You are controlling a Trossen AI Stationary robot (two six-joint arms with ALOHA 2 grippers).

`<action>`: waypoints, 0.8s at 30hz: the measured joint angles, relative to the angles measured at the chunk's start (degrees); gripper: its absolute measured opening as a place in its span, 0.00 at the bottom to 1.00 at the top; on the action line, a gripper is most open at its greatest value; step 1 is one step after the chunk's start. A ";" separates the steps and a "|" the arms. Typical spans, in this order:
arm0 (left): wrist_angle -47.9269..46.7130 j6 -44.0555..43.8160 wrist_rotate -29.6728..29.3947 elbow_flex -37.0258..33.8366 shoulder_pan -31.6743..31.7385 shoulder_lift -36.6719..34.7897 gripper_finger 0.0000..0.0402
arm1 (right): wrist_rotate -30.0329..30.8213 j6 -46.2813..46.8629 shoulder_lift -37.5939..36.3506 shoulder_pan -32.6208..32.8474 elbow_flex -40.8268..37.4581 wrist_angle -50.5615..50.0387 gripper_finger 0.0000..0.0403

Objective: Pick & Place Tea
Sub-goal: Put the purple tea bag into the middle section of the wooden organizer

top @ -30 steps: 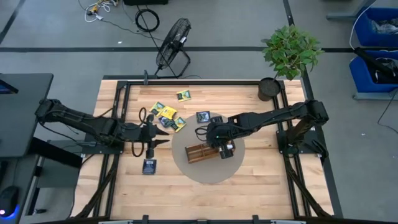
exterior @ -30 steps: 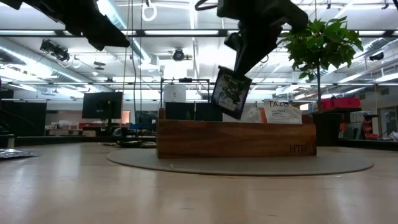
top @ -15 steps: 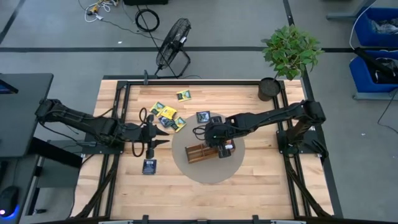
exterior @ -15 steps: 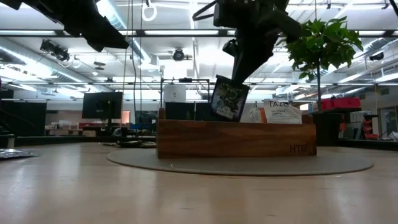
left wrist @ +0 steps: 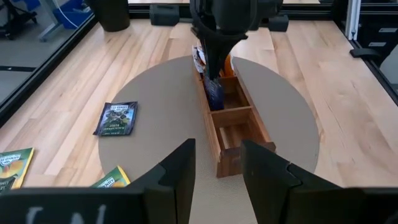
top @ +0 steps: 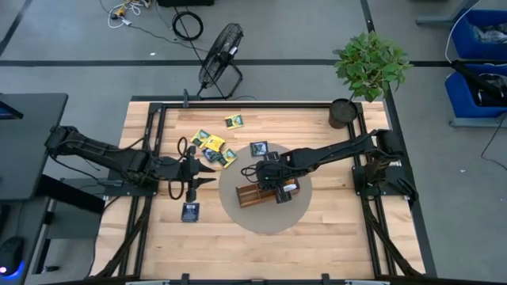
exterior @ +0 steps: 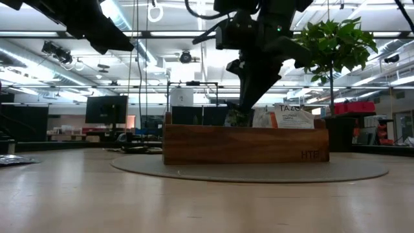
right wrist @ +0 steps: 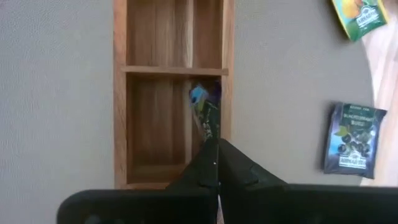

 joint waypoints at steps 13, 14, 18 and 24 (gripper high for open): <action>0.02 0.03 0.00 0.00 0.01 0.00 0.33 | 0.21 3.32 -0.39 -0.36 0.01 -1.53 0.00; 0.02 0.03 0.00 0.00 0.02 0.00 0.33 | 0.21 3.46 -0.59 -0.36 0.02 -1.46 0.00; 0.01 -0.03 0.00 0.00 0.02 0.01 0.33 | -0.04 3.59 -0.63 -0.36 1.13 -1.49 0.00; 0.87 -1.23 0.00 -2.27 0.02 0.04 0.33 | -1.24 3.59 -0.63 -0.36 1.54 -2.01 0.01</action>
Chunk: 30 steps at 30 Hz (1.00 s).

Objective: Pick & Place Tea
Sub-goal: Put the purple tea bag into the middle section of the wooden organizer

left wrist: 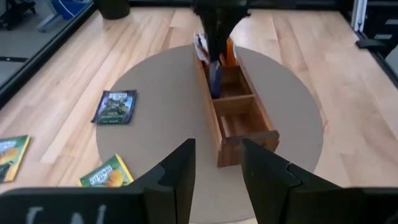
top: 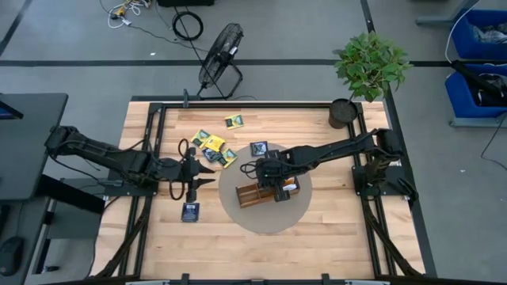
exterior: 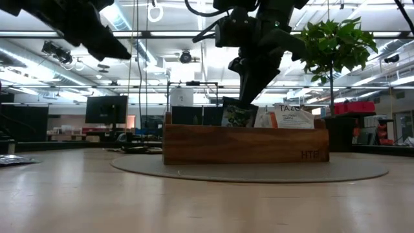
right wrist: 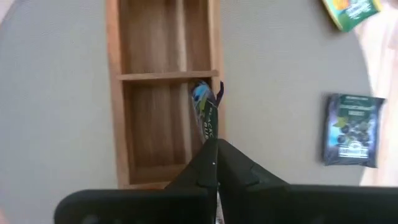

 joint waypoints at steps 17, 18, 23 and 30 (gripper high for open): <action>3.39 -1.31 0.00 -1.60 -0.01 -0.04 0.33 | -1.39 -0.09 1.66 -0.72 0.11 -0.61 0.00; 3.45 -1.31 0.00 -1.60 0.00 -0.04 0.33 | -1.39 -0.38 1.60 -0.74 0.11 0.14 0.00; 3.50 -1.26 0.00 -1.60 -0.01 -0.07 0.33 | -1.32 -0.47 1.60 -0.82 0.94 0.66 0.00; 3.52 -1.24 0.00 -1.60 0.00 -0.07 0.33 | -1.40 -0.09 1.60 -1.01 1.18 0.36 0.04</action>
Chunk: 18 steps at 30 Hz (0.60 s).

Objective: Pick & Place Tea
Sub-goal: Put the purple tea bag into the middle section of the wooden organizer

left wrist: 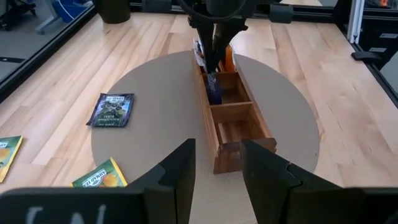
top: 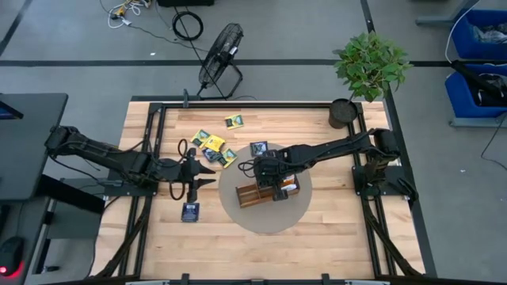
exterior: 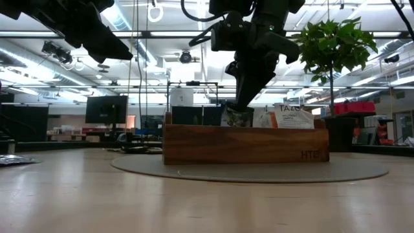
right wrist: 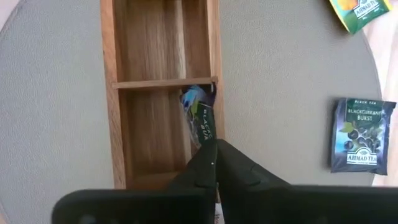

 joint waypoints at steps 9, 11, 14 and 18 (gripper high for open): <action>-0.23 -0.29 0.04 0.00 0.00 0.00 0.33 | 4.14 1.43 -0.69 -0.11 0.11 -1.78 0.27; -0.86 -0.37 0.35 0.00 0.00 0.00 0.33 | 4.17 1.57 -1.18 -0.07 0.11 -3.17 0.33; -1.75 -2.80 0.80 0.00 -0.02 0.00 0.33 | 4.19 3.92 -1.68 0.19 0.11 -3.16 0.40; -2.83 -6.27 4.79 0.02 0.00 1.06 0.33 | 6.81 6.02 -1.74 1.70 0.09 -3.35 0.44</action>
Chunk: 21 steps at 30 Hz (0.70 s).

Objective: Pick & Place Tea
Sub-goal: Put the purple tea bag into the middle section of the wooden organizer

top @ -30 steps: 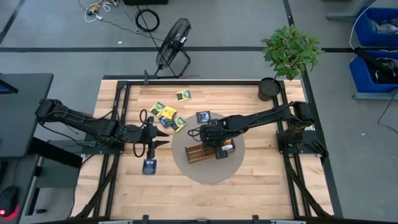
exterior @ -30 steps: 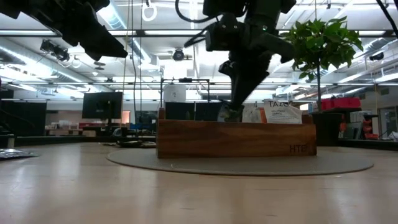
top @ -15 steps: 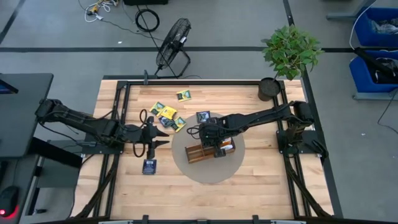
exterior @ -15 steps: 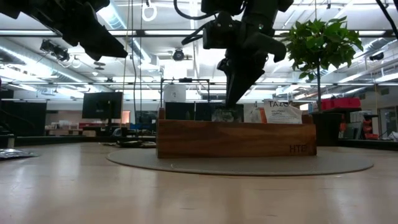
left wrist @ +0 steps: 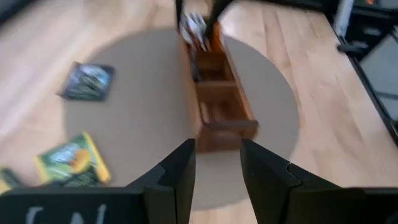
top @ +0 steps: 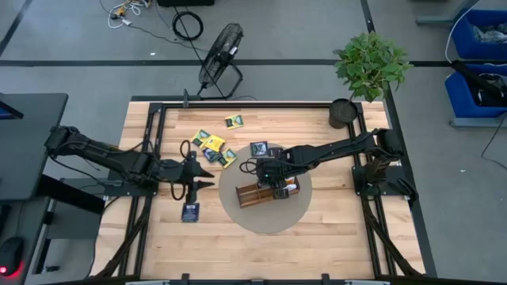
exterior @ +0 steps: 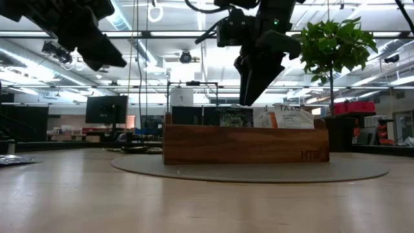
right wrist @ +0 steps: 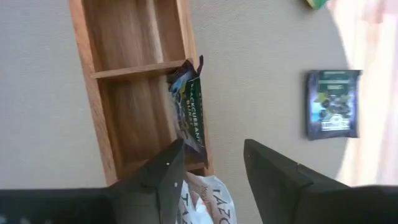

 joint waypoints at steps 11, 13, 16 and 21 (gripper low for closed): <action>-0.38 -7.32 0.11 -0.02 -4.94 7.92 0.32 | 4.83 1.61 -2.47 7.25 0.00 3.62 0.42; 0.00 -8.03 -0.86 -0.02 -6.72 9.47 0.31 | 6.15 2.15 -2.82 8.54 0.00 6.06 0.41; 0.51 -10.21 -1.38 -0.01 -9.35 11.33 0.29 | 9.92 3.42 -3.24 10.38 0.00 5.86 0.41; -1.22 -15.13 -1.42 0.00 -14.19 12.86 0.26 | 14.29 7.59 -3.08 13.25 0.00 6.81 0.41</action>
